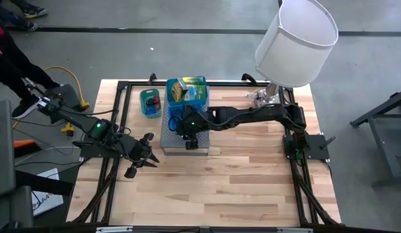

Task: Pick & Place Office Desk Supplies
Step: Put the blue basket with rubberbands on the shelf

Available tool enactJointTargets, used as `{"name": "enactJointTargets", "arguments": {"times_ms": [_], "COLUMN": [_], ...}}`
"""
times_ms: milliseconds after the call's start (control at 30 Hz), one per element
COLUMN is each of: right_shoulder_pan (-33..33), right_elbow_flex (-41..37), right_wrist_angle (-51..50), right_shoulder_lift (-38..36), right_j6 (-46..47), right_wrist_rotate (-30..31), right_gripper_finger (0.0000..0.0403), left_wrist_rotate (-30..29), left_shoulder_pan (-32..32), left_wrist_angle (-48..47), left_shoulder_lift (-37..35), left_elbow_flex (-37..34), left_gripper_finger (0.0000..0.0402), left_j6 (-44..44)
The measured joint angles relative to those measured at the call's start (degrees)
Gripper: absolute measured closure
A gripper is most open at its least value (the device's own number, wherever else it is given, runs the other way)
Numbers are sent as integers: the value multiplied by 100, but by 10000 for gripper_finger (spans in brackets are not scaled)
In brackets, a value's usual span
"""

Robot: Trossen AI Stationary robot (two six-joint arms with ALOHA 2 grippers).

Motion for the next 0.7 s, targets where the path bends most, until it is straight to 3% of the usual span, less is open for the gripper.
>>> {"name": "enactJointTargets", "arguments": {"times_ms": [500, 700], "right_shoulder_pan": [-29, -29], "right_elbow_flex": [0, 0], "right_wrist_angle": [-571, -630], "right_shoulder_lift": [-2, -4], "right_j6": [451, 452], "right_wrist_rotate": [383, 384], "right_gripper_finger": [256, 292], "left_wrist_rotate": [0, 0], "left_shoulder_pan": [0, 1], "left_wrist_angle": [2, 2], "left_shoulder_lift": [1, 0], "left_elbow_flex": [0, 0], "left_gripper_finger": [319, 319], "left_j6": [0, 0]}}
